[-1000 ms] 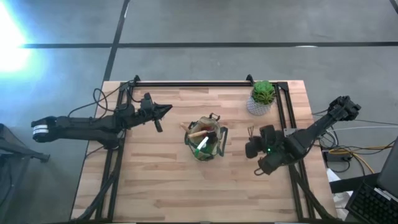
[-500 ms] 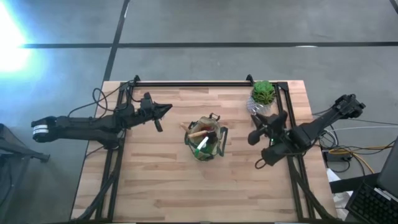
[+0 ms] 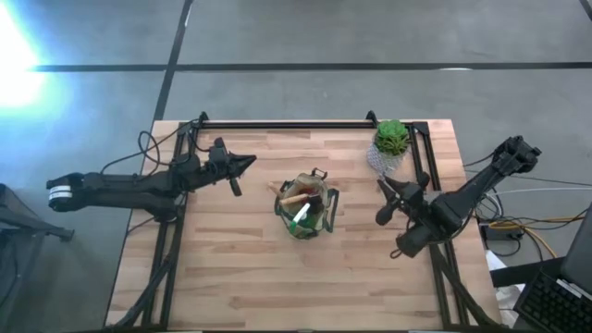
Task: Pick & Place Garden tools in Gardening bag
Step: Put the brown hand rake into the light brown gardening bag
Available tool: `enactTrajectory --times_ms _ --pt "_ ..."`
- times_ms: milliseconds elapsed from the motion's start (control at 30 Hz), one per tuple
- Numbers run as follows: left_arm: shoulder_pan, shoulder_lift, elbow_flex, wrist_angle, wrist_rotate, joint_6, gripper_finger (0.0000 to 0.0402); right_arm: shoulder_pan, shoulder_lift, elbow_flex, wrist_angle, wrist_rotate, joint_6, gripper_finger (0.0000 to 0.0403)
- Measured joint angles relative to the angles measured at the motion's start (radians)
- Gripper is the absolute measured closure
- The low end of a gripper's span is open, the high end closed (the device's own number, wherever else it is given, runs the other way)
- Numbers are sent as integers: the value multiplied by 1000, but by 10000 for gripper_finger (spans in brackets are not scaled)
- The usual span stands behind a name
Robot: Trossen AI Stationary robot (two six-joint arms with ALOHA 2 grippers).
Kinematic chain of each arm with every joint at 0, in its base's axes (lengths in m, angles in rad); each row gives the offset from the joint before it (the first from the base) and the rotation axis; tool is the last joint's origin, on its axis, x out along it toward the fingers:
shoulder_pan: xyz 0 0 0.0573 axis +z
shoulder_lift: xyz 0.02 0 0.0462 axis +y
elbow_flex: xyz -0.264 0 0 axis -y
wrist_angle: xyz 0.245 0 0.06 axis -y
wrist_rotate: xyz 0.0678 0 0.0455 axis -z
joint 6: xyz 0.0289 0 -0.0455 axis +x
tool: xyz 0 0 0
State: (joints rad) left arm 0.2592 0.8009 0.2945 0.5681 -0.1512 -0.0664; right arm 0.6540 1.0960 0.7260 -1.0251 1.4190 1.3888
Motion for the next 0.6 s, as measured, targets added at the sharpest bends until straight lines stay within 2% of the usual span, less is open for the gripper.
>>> enactTrajectory --times_ms 233,433,600 --pt "0 1 -5 -22 0 -74 387 76 -89 -10 112 40 -134 356" --pt "0 0 -5 -32 0 -75 387 34 -115 105 266 53 -615 356" --pt "0 1 -5 -38 0 -75 387 -20 -148 228 265 52 -876 356"
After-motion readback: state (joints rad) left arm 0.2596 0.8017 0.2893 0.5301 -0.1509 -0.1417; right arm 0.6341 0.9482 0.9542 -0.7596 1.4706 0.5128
